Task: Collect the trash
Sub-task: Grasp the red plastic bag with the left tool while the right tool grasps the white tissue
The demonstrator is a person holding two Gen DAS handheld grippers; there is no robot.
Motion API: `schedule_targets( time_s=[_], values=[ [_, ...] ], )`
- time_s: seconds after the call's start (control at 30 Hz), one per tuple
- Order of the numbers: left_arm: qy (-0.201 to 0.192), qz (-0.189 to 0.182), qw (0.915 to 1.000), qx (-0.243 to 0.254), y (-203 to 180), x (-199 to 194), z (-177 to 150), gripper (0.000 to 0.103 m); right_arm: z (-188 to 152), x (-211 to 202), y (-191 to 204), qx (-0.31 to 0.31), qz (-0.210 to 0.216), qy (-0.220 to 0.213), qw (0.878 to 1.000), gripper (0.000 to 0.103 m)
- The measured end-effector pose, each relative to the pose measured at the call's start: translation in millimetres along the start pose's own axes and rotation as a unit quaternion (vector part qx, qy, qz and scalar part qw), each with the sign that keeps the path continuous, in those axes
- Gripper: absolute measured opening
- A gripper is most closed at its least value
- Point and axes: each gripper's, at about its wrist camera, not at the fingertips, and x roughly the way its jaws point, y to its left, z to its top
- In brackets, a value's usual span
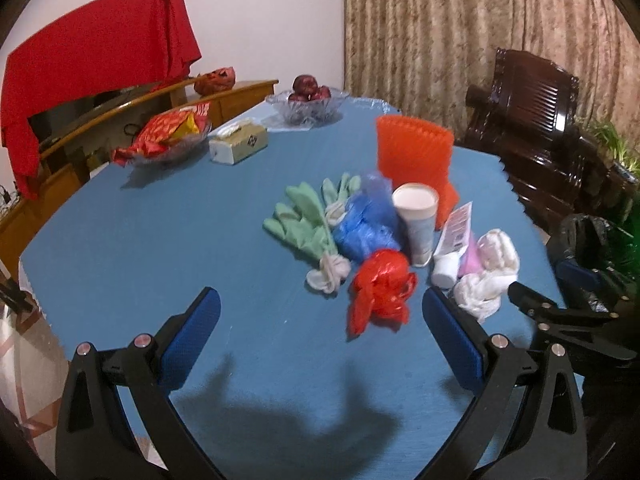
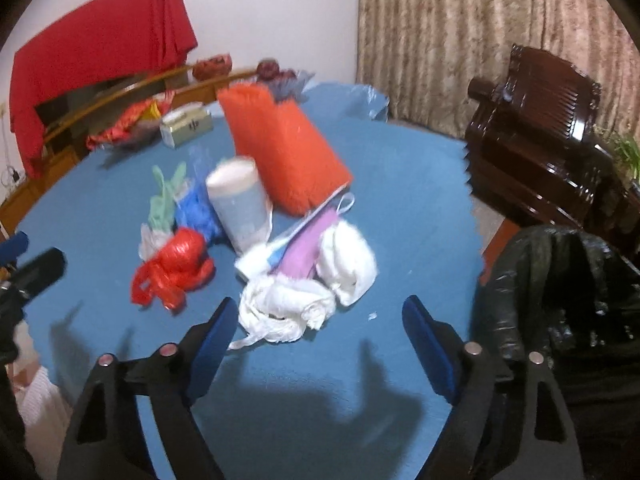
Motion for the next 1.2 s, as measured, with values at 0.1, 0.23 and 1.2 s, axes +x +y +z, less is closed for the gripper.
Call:
schedule_targets(
  time_s=[0.1, 0.23, 1.2],
  values=[
    [0.008, 0.004, 1.0000, -0.004, 6, 8, -3, 0.098, -1, 19, 3, 0.001, 0.005, 0.017, 1.000, 0.077],
    [0.022, 0.001, 0.9997, -0.006, 9, 18, -5, 0.098, -3, 37, 9, -0.011, 0.007, 0.034, 0.999, 0.074],
    [0.043, -0.033, 0.9978, 0.038, -51, 80, -7, 0.069, 3, 7, -21, -0.012, 0.046, 0.033, 0.998, 0.023]
  ],
)
